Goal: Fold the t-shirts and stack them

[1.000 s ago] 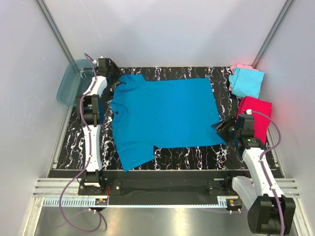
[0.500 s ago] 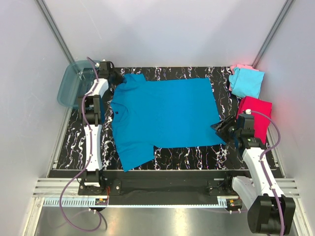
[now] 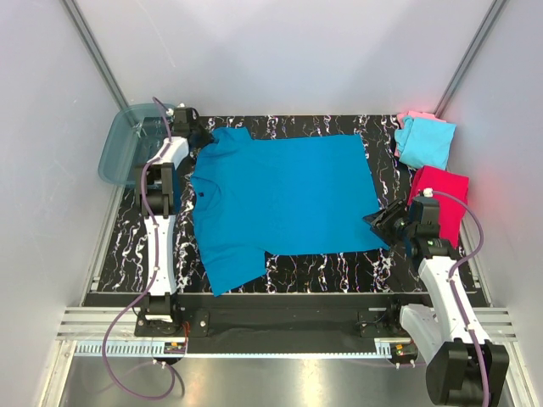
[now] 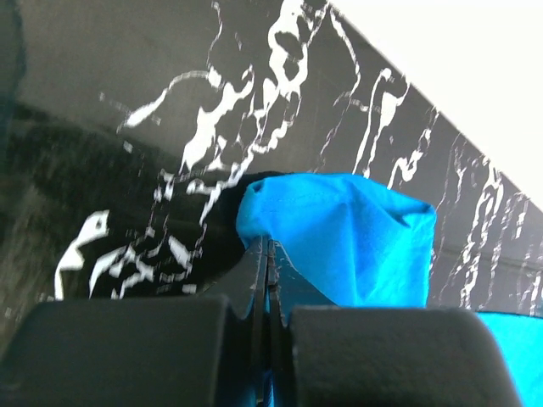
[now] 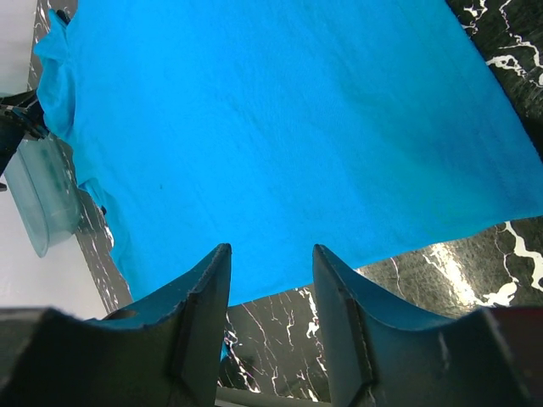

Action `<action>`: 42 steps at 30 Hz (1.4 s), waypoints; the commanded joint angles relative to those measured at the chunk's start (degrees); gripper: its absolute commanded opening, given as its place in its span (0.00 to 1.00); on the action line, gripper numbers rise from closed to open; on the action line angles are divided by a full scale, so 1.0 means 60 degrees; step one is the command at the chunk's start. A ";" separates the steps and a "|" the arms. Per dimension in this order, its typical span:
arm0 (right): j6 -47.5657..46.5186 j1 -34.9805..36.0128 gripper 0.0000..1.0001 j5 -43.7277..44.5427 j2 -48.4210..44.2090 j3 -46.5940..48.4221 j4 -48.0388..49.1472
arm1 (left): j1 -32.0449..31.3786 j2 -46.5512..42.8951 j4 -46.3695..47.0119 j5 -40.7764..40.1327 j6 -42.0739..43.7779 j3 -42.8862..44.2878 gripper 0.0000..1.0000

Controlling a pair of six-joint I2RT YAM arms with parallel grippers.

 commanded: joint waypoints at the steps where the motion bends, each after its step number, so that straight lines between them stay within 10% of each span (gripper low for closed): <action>1: -0.0211 -0.0045 0.50 -0.0141 -0.0194 0.0278 0.0066 | -0.0038 -0.0906 0.0401 -0.0626 0.0482 -0.0375 0.00; 28: -0.0431 -0.0045 0.44 -0.0331 -0.0297 0.0102 0.0227 | -0.0507 -0.1537 0.0665 -0.2237 0.1172 -0.0420 0.00; 42: -0.0534 -0.0031 0.41 -0.0346 -0.0414 -0.0088 0.0271 | -0.0477 -0.0453 0.0152 -0.2649 0.1332 0.1968 0.01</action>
